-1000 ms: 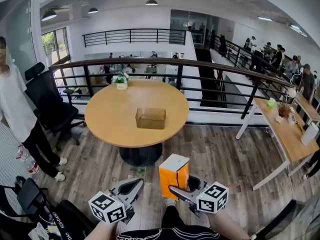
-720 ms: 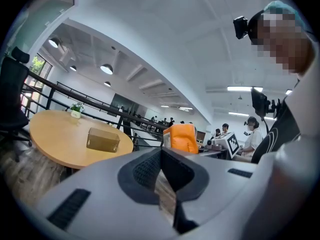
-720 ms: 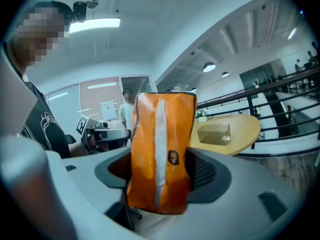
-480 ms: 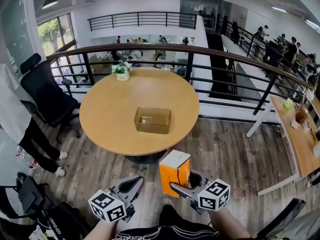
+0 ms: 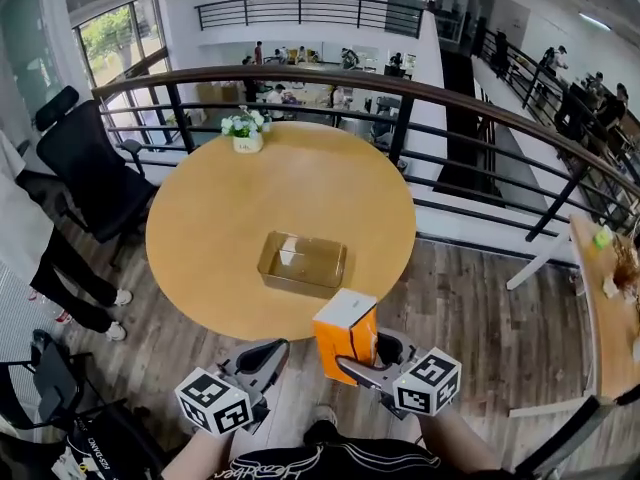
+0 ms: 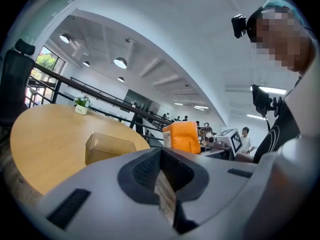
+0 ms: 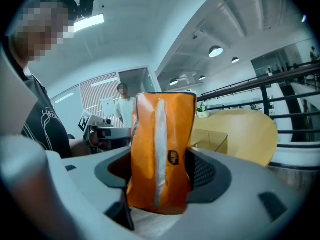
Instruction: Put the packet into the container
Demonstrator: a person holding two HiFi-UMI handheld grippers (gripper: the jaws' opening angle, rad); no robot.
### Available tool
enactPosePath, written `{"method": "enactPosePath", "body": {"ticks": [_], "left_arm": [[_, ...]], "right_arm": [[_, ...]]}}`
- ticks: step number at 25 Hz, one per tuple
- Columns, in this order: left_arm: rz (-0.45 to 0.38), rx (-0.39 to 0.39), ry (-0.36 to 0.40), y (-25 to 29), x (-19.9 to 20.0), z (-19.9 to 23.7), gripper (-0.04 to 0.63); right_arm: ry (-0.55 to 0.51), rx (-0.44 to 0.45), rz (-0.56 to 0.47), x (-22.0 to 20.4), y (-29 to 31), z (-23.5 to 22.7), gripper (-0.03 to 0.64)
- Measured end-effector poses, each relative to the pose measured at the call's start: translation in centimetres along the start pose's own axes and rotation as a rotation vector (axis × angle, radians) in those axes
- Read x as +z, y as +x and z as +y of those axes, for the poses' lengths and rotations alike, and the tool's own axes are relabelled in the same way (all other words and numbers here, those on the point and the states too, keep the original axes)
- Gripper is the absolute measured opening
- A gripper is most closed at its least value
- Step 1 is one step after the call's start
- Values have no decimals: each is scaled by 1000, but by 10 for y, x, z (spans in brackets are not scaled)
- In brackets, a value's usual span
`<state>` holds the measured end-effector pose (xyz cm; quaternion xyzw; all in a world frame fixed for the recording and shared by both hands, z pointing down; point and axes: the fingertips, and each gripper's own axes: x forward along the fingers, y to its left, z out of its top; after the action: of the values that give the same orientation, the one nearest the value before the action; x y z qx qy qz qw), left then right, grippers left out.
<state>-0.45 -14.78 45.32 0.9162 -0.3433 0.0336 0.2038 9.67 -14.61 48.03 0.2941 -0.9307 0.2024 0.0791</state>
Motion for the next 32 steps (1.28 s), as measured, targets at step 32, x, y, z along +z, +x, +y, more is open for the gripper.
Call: {"method": "enactPosePath", "body": {"ticks": [32], "left_arm": [[8, 22, 8, 24, 55, 82, 6]], "right_arm": [[-179, -34, 60, 84, 87, -66, 311]]}}
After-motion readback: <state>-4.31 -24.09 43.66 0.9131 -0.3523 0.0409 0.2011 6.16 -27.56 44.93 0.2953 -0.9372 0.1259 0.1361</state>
